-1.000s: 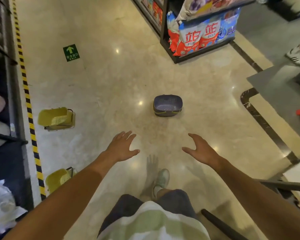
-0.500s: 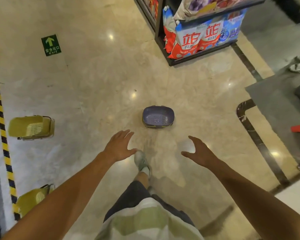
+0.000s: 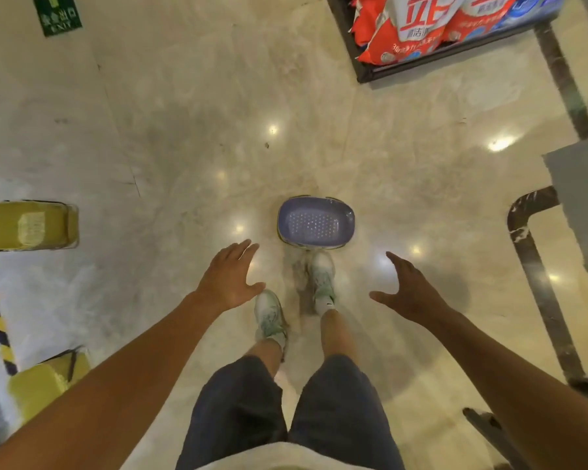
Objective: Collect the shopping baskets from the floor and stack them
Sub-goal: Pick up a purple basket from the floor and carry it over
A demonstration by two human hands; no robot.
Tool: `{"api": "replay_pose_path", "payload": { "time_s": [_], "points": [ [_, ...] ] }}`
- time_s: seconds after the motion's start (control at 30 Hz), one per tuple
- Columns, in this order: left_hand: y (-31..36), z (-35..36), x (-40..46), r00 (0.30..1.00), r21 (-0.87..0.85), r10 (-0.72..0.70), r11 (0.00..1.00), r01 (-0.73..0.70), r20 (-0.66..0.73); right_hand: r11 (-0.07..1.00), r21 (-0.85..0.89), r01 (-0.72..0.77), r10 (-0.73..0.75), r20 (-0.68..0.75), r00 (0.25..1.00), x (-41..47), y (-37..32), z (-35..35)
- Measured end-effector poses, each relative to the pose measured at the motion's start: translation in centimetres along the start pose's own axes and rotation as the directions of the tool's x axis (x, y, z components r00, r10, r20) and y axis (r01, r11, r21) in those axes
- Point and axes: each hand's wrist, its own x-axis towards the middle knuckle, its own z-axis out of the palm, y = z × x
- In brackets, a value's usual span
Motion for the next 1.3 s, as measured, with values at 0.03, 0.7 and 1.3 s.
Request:
{"api": "replay_pose_path", "payload": {
  "time_s": [0.03, 0.7, 1.3],
  "points": [
    [-0.1, 0.5, 1.4, 1.0, -0.014, -0.009, 1.0, 0.009, -0.006, 1.0, 0.007, 0.006, -0.006, 0.001, 1.0, 1.9, 0.4, 0.2],
    [-9.3, 25.7, 39.0, 0.98, -0.528, -0.194, 0.828, 0.191, 0.05, 0.992, 0.114, -0.055, 0.046, 0.075, 0.996, 42.9, 14.7, 18.2],
    [-7.0, 13.5, 30.8, 0.973, -0.815, -0.189, 0.58, 0.002, -0.132, 0.89, 0.348, 0.295, -0.295, -0.055, 0.954, 36.6, 7.5, 9.2]
  ]
}}
